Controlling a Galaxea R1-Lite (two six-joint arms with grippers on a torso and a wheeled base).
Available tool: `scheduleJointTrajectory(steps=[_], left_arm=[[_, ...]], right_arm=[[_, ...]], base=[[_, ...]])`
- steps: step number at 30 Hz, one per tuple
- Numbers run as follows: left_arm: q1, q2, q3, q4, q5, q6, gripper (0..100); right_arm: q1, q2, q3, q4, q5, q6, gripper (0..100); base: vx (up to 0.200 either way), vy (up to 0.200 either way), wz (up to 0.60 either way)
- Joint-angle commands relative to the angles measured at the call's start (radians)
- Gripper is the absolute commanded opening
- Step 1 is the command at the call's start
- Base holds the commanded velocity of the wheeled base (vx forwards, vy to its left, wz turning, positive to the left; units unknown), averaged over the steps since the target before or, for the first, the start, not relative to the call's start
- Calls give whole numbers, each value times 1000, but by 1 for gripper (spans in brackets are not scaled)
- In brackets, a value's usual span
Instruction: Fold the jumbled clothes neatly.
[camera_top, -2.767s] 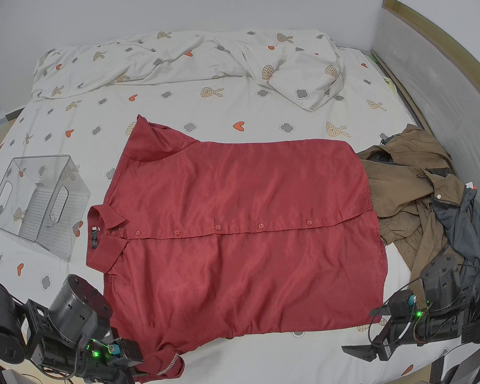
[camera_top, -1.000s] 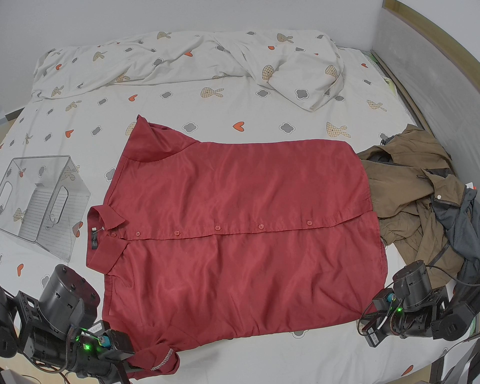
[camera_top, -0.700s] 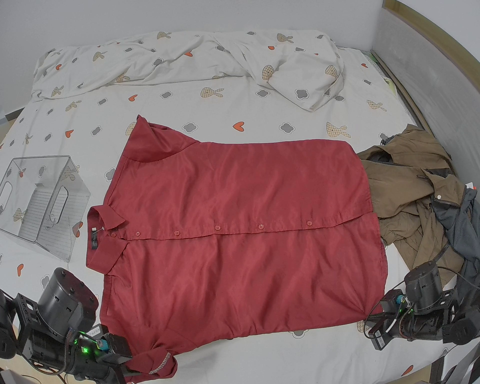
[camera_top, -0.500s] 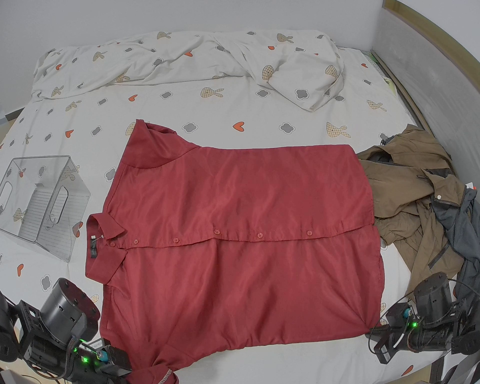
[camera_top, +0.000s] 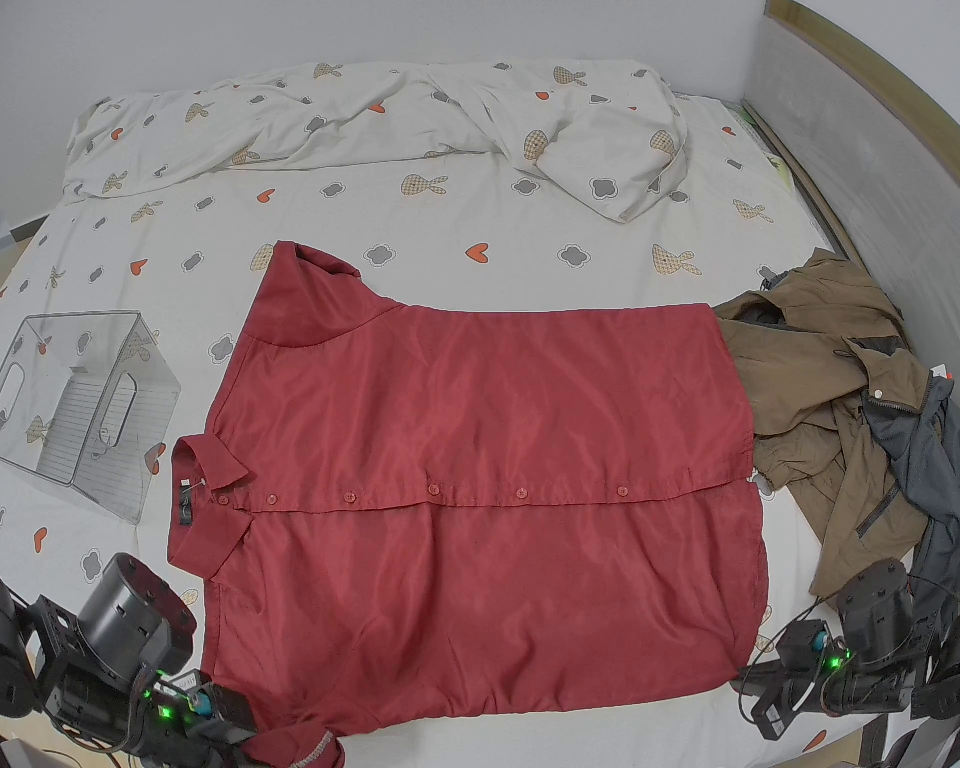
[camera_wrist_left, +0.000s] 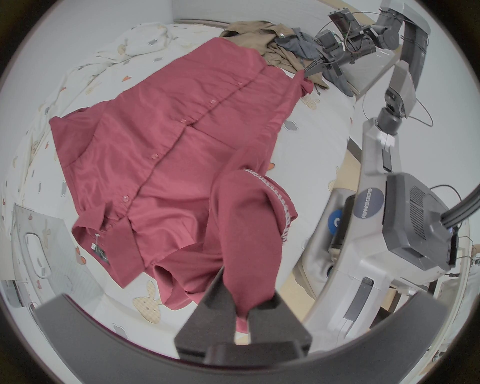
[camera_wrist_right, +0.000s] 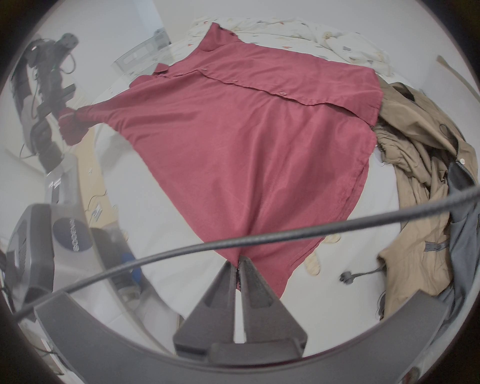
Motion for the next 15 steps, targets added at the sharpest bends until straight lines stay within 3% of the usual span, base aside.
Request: scheduleJointTrajectory(steps=[1,7,15], left_arm=[[61,15,-77,-1,64,2,0],[137,32,-187,2,116,43,0],[166,86,-265,5,137,51,0]], right_arm=[[-72,-2,-90,-2,-1,-2,0],[-173,-5,-222,-2,-1,-8,0],[-205,4,-306,-2,-1,-20,0]], base=[[0,0,0],[0,0,0],[0,0,0]])
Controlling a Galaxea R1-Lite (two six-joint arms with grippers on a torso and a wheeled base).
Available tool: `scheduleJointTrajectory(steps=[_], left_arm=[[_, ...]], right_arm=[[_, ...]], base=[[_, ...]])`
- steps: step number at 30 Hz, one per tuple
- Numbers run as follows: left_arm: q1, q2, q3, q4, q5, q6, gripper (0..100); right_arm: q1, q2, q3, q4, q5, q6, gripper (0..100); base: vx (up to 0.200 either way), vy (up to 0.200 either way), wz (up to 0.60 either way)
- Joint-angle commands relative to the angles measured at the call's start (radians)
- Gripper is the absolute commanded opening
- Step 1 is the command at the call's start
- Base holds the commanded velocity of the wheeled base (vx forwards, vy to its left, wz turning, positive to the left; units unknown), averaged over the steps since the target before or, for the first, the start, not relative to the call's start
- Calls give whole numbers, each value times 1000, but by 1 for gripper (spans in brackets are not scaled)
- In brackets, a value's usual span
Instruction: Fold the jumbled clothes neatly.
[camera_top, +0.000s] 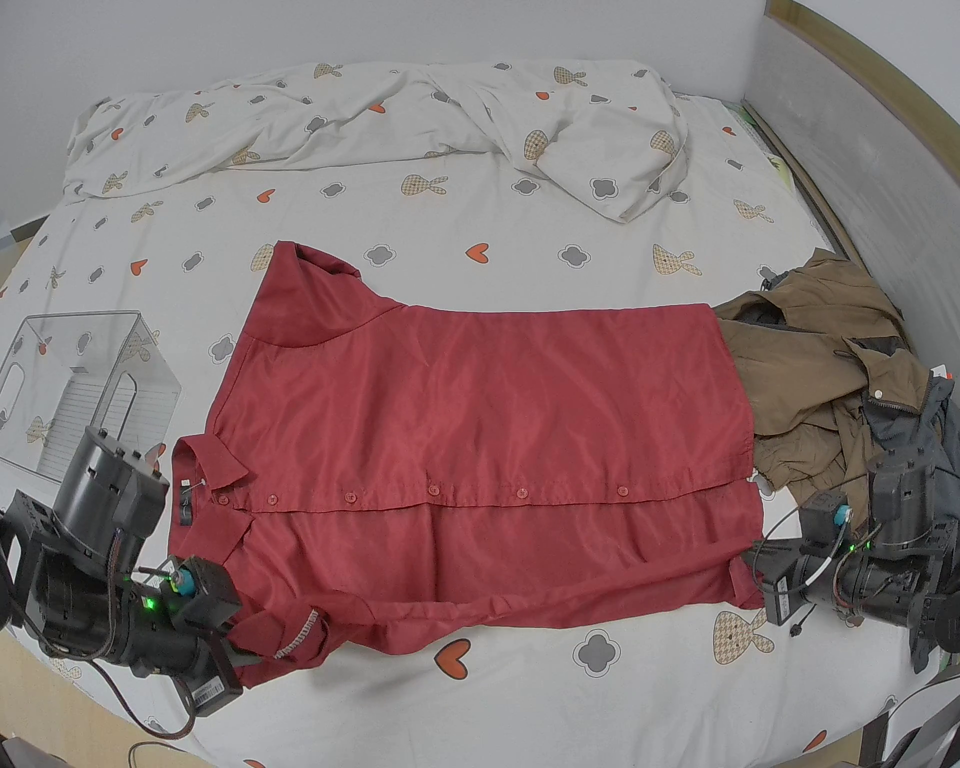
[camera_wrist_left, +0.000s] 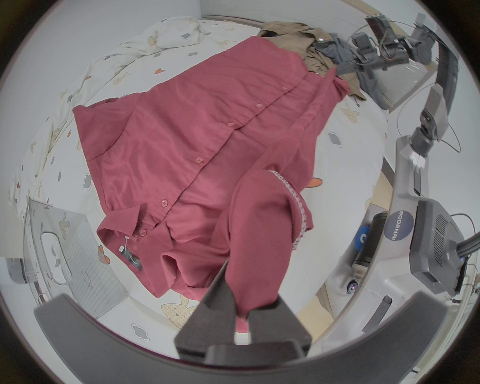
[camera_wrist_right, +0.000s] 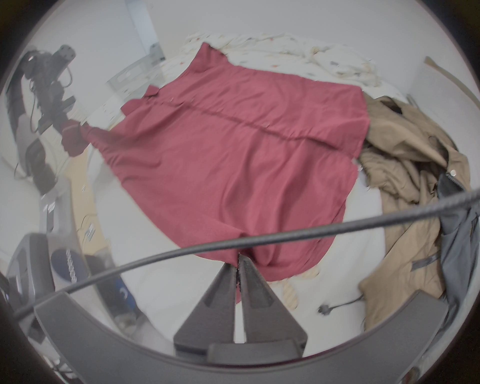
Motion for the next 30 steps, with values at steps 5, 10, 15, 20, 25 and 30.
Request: scheduleJointTrajectory(steps=[5,10,15,20,25,30], left_arm=[[70,85,-79,-1,40,10,0],[123,122,-121,-3,40,15,0],[156,173,-174,-6,40,13,0],[172,222,-224,-7,40,16,0],[202,288,-276,-9,40,19,0],[227,343,-309,-12,38,35,0]], right_arm=[[-19,21,-65,-1,-2,-2,0],[-19,83,-87,-4,-5,2,0],[-35,138,-139,-4,-8,4,0],[-38,175,-195,-4,-14,4,0],[-41,219,-263,-4,-16,4,0],[-41,252,-291,-4,-59,4,0]], base=[[0,0,0],[0,0,0],[0,0,0],[0,0,0],[0,0,0],[0,0,0]])
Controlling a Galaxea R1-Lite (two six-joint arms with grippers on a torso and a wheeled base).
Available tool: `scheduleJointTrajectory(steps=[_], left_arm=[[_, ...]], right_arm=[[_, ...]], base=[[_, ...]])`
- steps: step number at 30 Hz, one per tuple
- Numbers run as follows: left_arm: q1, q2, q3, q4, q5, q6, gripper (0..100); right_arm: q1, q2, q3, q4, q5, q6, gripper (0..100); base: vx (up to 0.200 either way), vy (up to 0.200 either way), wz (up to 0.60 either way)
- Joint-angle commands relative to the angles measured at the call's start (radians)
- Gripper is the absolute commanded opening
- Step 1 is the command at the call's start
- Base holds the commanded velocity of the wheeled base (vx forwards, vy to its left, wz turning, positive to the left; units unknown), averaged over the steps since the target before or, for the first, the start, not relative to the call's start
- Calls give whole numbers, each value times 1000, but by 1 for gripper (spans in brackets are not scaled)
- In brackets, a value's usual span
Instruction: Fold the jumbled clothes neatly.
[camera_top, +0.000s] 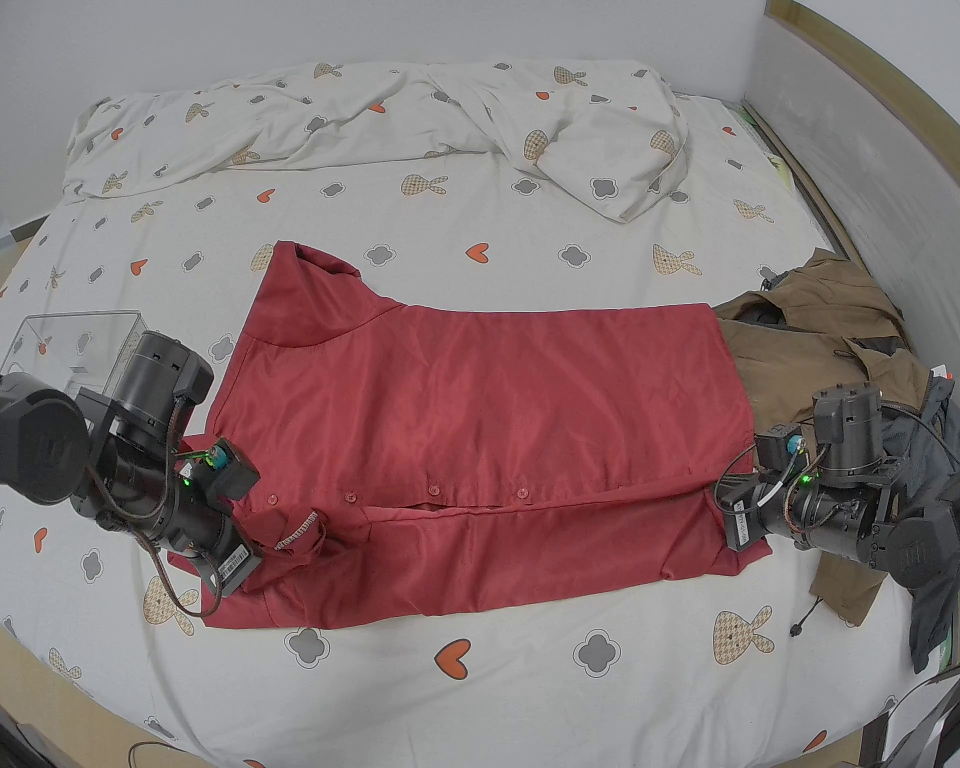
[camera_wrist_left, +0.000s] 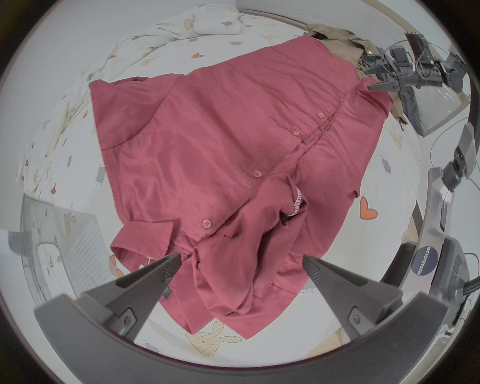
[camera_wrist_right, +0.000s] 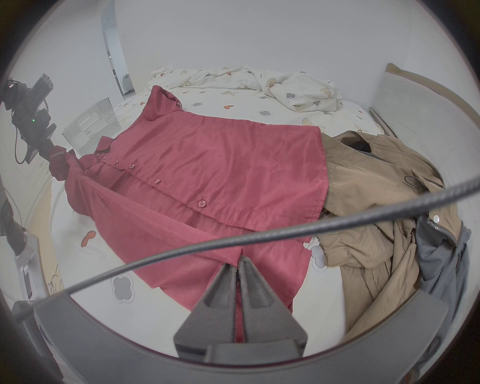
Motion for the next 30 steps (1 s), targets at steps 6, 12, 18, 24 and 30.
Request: scheduleJointTrajectory(steps=[6,12,18,24,30], left_arm=[[29,89,-40,-40,-8,-1,100],[76,-9,-29,-54,-16,-14,100],[122,-106,5,-50,-82,-75,100],[177,-138,19,-23,-413,-301,100],[254,-121,98,-24,-655,-333,100]], right_arm=[[-1,50,-40,-2,-21,4,100],[-13,-53,-19,-2,-12,30,100],[-16,-143,49,-2,-12,98,100],[-41,-122,112,-2,60,179,100],[-52,-19,139,-2,187,240,100]], base=[[0,0,0],[0,0,0],[0,0,0],[0,0,0],[0,0,0]])
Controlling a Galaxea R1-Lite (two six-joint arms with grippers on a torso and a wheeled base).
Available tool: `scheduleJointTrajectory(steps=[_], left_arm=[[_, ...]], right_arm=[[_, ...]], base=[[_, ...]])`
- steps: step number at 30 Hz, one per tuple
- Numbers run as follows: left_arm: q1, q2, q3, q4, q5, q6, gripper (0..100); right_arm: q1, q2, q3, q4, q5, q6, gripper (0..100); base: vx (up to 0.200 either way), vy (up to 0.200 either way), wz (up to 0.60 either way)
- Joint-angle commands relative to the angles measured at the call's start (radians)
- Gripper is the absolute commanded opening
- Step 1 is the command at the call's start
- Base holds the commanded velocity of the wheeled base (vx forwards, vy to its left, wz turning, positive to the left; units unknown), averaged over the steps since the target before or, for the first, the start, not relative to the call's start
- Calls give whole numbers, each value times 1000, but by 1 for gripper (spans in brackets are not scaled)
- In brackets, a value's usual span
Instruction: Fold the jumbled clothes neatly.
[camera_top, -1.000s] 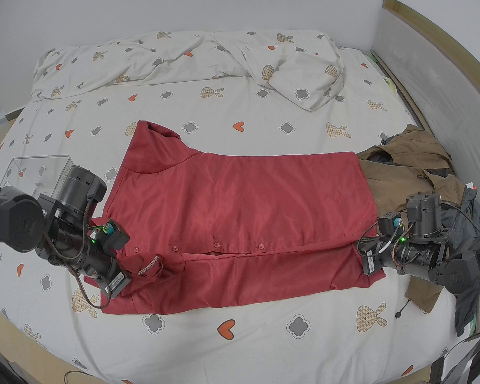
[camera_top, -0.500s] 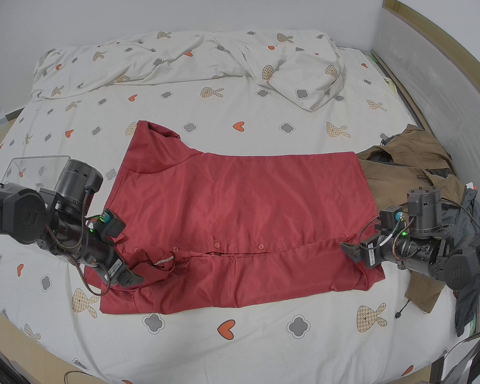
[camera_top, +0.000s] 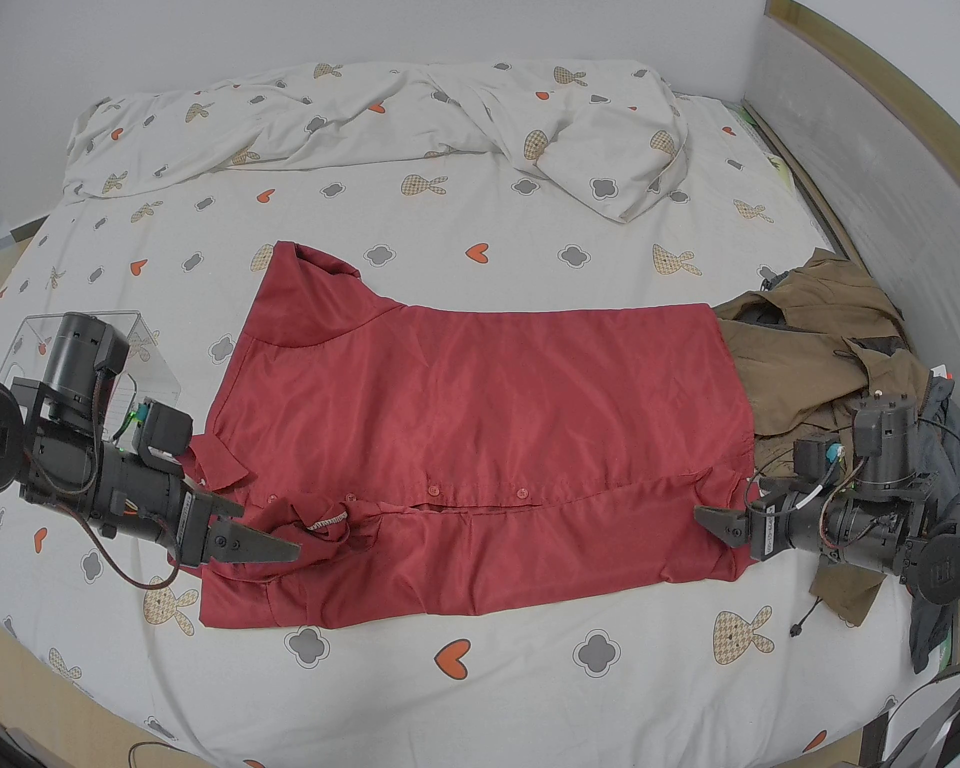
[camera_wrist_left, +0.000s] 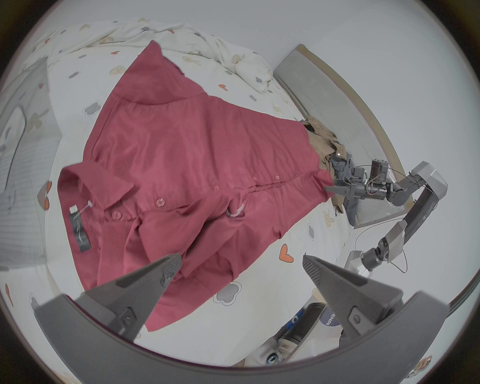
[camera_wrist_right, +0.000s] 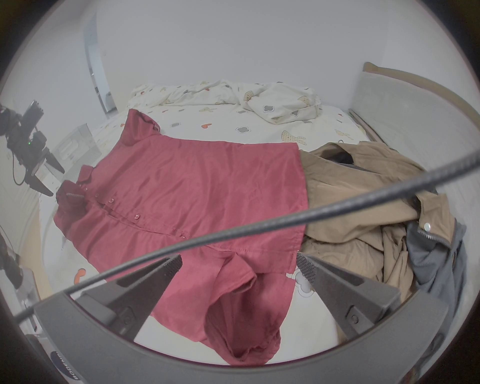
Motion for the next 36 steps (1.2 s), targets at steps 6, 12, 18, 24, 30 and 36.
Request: scheduleJointTrajectory(steps=[6,12,18,24,30,36], left_arm=[[83,-8,159,-95,-123,-56,100],[130,-5,287,-288,-120,-67,100],[129,10,294,-296,-118,-70,100],[133,38,293,-327,-91,-69,100],[162,10,294,-357,-16,-70,100],[172,-2,299,-360,-11,-67,100]], right_arm=[[-7,124,45,-78,79,54,100],[-4,107,85,-153,77,54,100],[-4,102,89,-153,76,54,100],[-4,89,89,-153,76,55,100],[-6,76,91,-153,76,55,100],[-6,76,91,-153,76,55,100]], base=[[0,0,0],[0,0,0],[0,0,0],[0,0,0],[0,0,0],[0,0,0]])
